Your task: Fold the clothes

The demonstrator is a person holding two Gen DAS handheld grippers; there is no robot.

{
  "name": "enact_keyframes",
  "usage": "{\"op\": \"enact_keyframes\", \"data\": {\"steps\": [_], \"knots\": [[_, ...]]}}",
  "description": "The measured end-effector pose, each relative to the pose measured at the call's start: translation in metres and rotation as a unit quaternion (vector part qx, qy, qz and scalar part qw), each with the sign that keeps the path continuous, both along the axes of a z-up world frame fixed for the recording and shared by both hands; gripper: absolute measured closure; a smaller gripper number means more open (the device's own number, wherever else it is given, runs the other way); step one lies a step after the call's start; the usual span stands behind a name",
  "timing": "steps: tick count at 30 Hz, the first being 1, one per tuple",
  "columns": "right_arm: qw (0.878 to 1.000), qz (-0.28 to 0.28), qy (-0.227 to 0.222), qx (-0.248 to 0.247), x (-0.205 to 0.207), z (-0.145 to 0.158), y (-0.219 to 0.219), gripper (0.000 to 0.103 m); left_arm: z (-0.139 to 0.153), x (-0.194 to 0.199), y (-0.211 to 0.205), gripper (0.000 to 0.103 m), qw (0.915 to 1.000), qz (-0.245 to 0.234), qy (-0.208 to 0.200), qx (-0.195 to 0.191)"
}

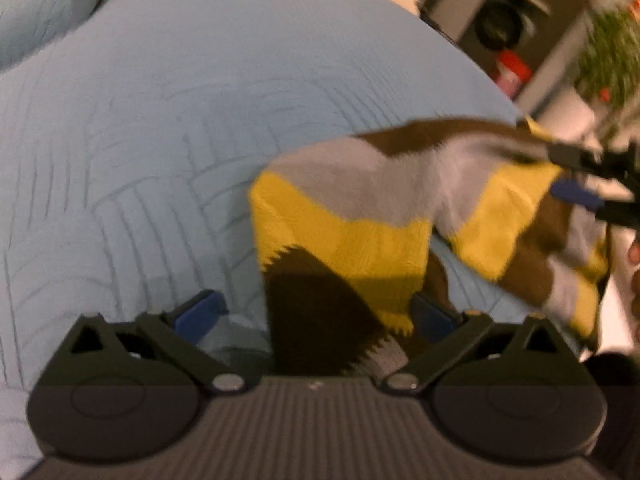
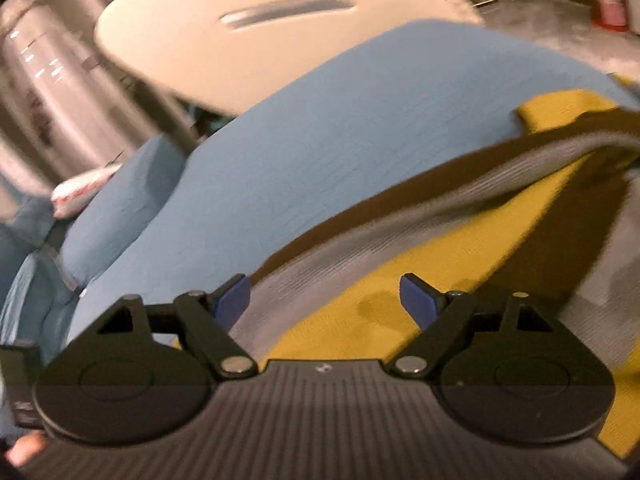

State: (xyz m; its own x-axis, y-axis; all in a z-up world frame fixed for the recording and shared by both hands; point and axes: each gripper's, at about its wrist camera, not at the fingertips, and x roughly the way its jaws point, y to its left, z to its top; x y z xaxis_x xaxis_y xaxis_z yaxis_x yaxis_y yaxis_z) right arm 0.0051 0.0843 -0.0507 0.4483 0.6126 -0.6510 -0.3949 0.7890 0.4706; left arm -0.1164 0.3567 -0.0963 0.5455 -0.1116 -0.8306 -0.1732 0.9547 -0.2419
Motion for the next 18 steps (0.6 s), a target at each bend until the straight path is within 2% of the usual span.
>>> {"op": "enact_keyframes", "data": {"steps": [1, 2, 4, 6, 7, 8, 10, 11, 14, 16, 17, 18], "knots": [[1.000, 0.006, 0.001, 0.001, -0.006, -0.001, 0.006, 0.019, 0.002, 0.000, -0.003, 0.072, 0.9999, -0.010, -0.004, 0.004], [1.000, 0.013, 0.003, 0.005, -0.015, -0.003, 0.012, 0.019, 0.003, -0.004, -0.001, 0.082, 0.9998, -0.015, -0.007, -0.007], [1.000, 0.022, 0.008, 0.012, -0.029, -0.003, 0.020, 0.019, 0.006, -0.010, 0.002, 0.087, 0.9992, -0.023, -0.013, -0.029], [0.999, 0.029, 0.016, 0.016, -0.034, -0.002, 0.020, 0.019, 0.014, -0.019, 0.004, 0.088, 0.9978, -0.033, -0.032, -0.047], [0.999, 0.033, 0.020, 0.018, -0.036, -0.002, 0.020, 0.019, 0.025, -0.030, 0.000, 0.088, 0.9953, -0.054, -0.060, -0.054], [0.999, 0.027, 0.024, 0.026, -0.034, 0.000, 0.016, 0.019, 0.036, -0.042, -0.007, 0.089, 0.9909, -0.080, -0.091, -0.058], [0.998, 0.002, 0.038, 0.048, -0.022, 0.003, 0.009, 0.019, 0.047, -0.061, -0.017, 0.089, 0.9811, -0.123, -0.125, -0.082], [0.997, -0.012, 0.050, 0.061, -0.013, 0.003, 0.010, 0.019, 0.050, -0.073, -0.026, 0.089, 0.9725, -0.158, -0.137, -0.103], [0.993, -0.026, 0.094, 0.063, 0.016, -0.007, 0.016, 0.019, 0.048, -0.087, -0.048, 0.088, 0.9611, -0.223, -0.131, -0.098], [0.991, -0.008, 0.128, 0.025, 0.031, -0.020, 0.030, 0.019, 0.044, -0.092, -0.061, 0.079, 0.9537, -0.262, -0.125, -0.079], [0.990, 0.013, 0.141, -0.008, 0.035, -0.027, 0.038, 0.040, 0.041, -0.092, -0.056, 0.075, 0.9547, -0.256, -0.125, -0.084], [0.990, 0.033, 0.131, -0.049, 0.035, -0.030, 0.043, 0.060, 0.039, -0.091, -0.051, 0.063, 0.9559, -0.250, -0.126, -0.090]]}}
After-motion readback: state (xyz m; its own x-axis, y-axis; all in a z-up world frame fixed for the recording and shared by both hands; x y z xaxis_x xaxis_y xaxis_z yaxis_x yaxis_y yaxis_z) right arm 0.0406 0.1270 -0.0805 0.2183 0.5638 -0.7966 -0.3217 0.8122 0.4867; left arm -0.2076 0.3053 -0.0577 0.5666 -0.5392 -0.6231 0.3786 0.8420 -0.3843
